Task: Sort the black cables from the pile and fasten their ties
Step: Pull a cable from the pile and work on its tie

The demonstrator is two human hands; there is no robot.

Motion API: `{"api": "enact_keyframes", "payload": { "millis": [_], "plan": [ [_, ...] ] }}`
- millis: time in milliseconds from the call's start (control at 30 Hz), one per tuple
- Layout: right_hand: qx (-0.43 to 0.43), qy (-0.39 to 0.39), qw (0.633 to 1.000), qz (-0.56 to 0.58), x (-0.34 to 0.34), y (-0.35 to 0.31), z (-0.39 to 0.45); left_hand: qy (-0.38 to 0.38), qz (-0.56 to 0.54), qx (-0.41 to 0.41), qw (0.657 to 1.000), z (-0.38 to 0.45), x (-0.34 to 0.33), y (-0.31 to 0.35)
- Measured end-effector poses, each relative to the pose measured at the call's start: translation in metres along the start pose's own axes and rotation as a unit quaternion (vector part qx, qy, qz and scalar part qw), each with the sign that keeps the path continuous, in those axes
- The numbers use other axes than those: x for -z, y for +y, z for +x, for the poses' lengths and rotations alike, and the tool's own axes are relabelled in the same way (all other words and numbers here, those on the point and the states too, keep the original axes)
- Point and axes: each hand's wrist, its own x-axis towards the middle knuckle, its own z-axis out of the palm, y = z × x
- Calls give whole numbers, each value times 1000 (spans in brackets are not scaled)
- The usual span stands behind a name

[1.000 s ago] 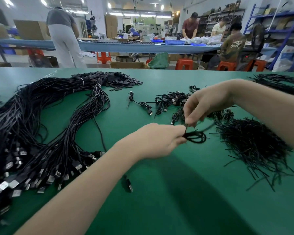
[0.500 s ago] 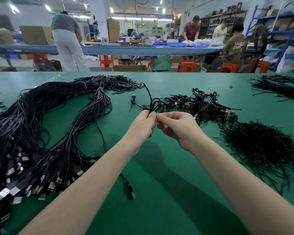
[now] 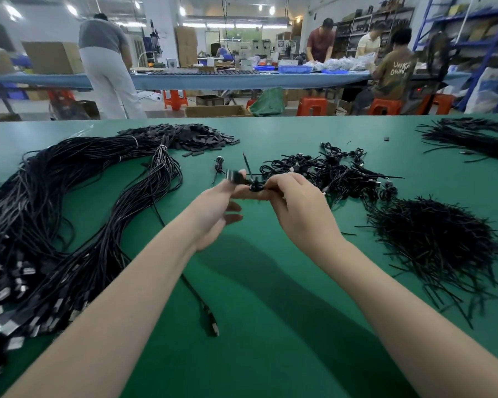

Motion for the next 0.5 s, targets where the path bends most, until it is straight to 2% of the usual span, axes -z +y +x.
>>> {"api": "enact_keyframes", "payload": {
  "millis": [33, 100, 200, 300, 367, 500],
  "plan": [
    [-14, 9, 1000, 15, 0, 0, 2, 29, 32, -45, 998, 0, -2, 0],
    [-40, 21, 998, 37, 2, -1, 6, 25, 75, -108, 991, 0, -5, -2],
    [-54, 3, 998, 40, 6, 1, 10, -2, 93, -149, 984, 0, -2, -4],
    [-61, -20, 996, 56, 10, 1, 11, 28, 174, -202, 963, 5, 2, -3],
    [-56, -41, 996, 59, 11, 0, 12, 29, 160, -211, 964, 3, 2, -3],
    [-56, -47, 996, 45, 11, 1, 12, 19, 101, -155, 983, -3, -2, -2]
  ]
}}
